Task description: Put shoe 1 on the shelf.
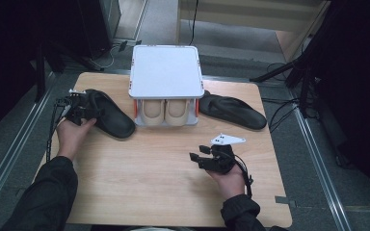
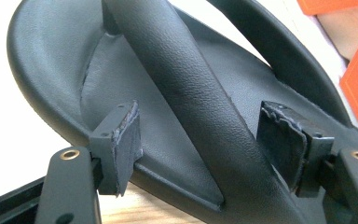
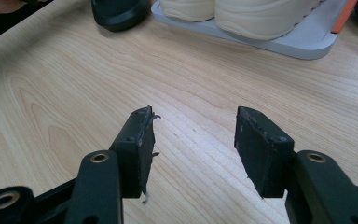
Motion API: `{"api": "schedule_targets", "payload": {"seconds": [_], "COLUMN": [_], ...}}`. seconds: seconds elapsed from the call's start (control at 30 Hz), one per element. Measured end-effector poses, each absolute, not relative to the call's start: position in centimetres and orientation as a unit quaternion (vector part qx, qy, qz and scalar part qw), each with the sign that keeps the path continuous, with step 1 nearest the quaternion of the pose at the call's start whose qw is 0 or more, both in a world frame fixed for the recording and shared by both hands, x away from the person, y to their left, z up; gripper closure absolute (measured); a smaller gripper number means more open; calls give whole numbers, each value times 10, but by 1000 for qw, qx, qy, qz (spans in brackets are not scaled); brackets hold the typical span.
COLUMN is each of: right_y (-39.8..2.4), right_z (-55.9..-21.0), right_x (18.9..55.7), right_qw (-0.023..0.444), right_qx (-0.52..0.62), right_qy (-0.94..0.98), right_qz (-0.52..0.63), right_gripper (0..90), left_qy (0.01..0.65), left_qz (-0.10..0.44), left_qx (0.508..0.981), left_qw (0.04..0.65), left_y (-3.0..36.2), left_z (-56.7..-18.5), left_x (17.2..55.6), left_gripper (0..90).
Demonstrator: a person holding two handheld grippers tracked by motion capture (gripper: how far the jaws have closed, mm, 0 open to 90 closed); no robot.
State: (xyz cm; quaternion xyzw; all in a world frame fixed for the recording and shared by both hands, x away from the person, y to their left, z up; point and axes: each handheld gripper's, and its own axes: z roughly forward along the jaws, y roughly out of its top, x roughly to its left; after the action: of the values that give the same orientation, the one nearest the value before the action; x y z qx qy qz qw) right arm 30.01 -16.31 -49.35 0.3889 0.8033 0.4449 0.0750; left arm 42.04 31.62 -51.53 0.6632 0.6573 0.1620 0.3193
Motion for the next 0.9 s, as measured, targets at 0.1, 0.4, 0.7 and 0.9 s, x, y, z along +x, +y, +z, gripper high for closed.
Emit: {"api": "schedule_targets", "payload": {"seconds": [0.1,0.4,0.7,0.9], "right_y": [-163,-163,-163,-163], "right_z": [-493,-493,-493,-493], "right_x": [300,300,300,300], "right_qw": [75,76,78,78], "right_qx": [389,389,389,389], "right_qy": [803,802,803,803], "right_qz": [445,446,445,444], "right_gripper": [481,480,478,478], "left_qy": [649,650,657,656], "left_qz": [170,149,160,162], "left_qx": [672,672,666,666], "left_qw": [314,322,316,317], "left_y": [311,311,316,315], "left_z": [-517,-514,-510,-506], "left_x": [420,420,418,418], "left_gripper": [342,502,704,718]}}
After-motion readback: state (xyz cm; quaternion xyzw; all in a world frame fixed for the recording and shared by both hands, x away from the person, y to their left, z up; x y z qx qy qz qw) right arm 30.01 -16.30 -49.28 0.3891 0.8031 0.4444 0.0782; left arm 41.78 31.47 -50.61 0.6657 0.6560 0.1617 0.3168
